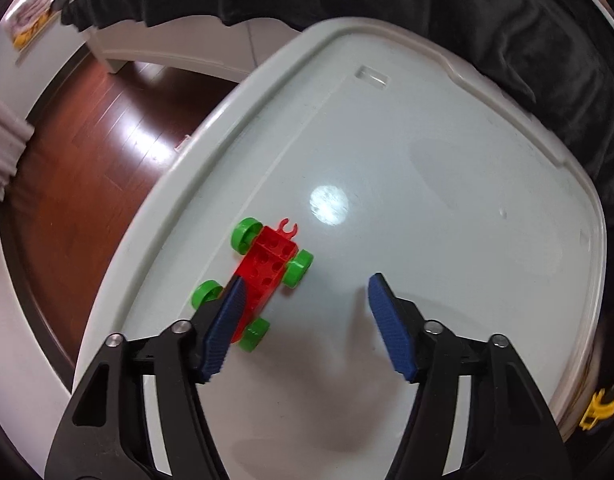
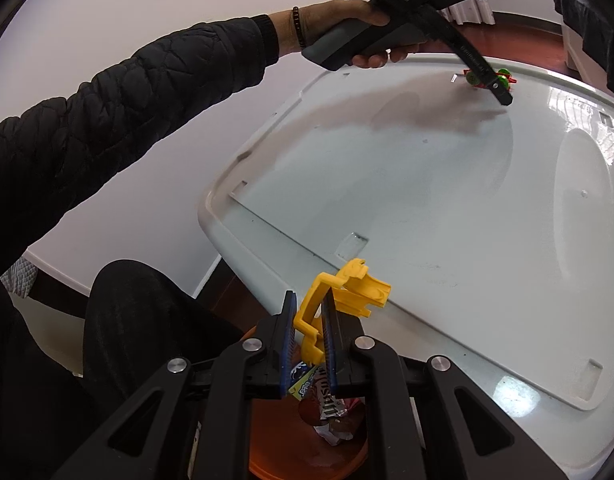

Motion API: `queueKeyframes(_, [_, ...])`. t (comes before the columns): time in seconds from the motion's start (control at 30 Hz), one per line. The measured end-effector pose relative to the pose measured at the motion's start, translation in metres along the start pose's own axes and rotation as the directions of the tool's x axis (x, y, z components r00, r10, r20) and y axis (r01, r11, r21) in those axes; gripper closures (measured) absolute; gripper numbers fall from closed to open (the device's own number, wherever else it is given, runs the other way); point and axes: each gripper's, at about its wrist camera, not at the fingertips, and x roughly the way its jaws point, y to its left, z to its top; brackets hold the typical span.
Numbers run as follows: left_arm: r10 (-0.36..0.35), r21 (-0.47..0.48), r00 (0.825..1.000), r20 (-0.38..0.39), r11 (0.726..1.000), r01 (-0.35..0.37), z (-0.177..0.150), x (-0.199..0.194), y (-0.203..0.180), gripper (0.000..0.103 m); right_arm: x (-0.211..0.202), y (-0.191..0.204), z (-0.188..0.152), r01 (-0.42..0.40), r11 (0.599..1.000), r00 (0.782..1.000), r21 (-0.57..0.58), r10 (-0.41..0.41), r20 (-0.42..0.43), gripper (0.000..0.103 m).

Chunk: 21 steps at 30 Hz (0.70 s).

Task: Collect trash
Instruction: 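Lower the left gripper onto the red-green toy car and close on it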

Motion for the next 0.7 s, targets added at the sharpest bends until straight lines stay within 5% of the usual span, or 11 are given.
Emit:
queueKeyframes(0.13, [-0.008,0.002,1.0,0.007,1.0,0.008,-0.001,-0.002,-0.004,0.066,0.0,0.0,0.0,-0.002,1.0,1.0,0.002,0.002,0.0,0.09])
queueKeyframes(0.27, [0.022,0.025,1.0,0.006,0.999,-0.022,-0.002,-0.002,-0.011,0.067,-0.004,-0.001,0.003,-0.002,1.0,1.0,0.006,0.001,0.013,0.09])
queueKeyframes(0.4, [0.025,0.006,1.0,-0.005,1.0,-0.025,-0.002,-0.003,-0.009,0.095,-0.006,-0.003,0.003,-0.001,1.0,1.0,0.012,0.001,0.021,0.09])
queueKeyframes(0.7, [0.033,0.024,0.999,0.0,0.999,-0.033,-0.004,-0.006,-0.018,0.096,-0.007,-0.004,0.003,-0.004,1.0,1.0,0.013,0.004,0.027,0.09])
